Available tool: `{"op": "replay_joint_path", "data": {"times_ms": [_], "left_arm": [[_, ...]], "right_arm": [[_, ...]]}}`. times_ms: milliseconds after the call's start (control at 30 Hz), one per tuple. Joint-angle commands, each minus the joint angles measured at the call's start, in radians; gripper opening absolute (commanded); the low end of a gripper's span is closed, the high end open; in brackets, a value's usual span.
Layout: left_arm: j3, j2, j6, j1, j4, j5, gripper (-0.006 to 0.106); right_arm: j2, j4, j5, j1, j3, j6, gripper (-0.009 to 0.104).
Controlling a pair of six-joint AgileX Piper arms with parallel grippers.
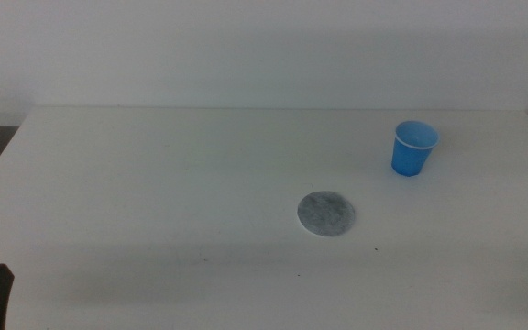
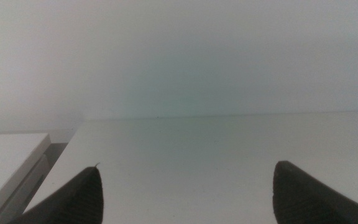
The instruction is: Place an empty cup on a cup mat.
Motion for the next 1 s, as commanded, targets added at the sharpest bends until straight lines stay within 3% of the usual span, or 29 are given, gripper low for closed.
{"op": "replay_joint_path", "data": {"times_ms": [0, 300, 767, 967], "left_arm": [[0.000, -0.004, -0.003, -0.001, -0.002, -0.013, 0.094], [0.000, -0.004, -0.003, -0.001, -0.002, -0.013, 0.094], [0.000, -0.004, -0.003, -0.001, -0.002, -0.013, 0.094], [0.000, -0.004, -0.003, -0.001, -0.002, -0.013, 0.094]], "right_arm": [[-0.004, 0.002, -0.049, -0.008, 0.004, 0.000, 0.091], [0.156, 0.069, -0.002, -0.008, -0.150, 0.032, 0.091], [0.796, 0.086, 0.755, -0.008, -0.684, -0.014, 0.091], [0.924, 0.104, 0.701, -0.008, -0.715, -0.012, 0.091]]}}
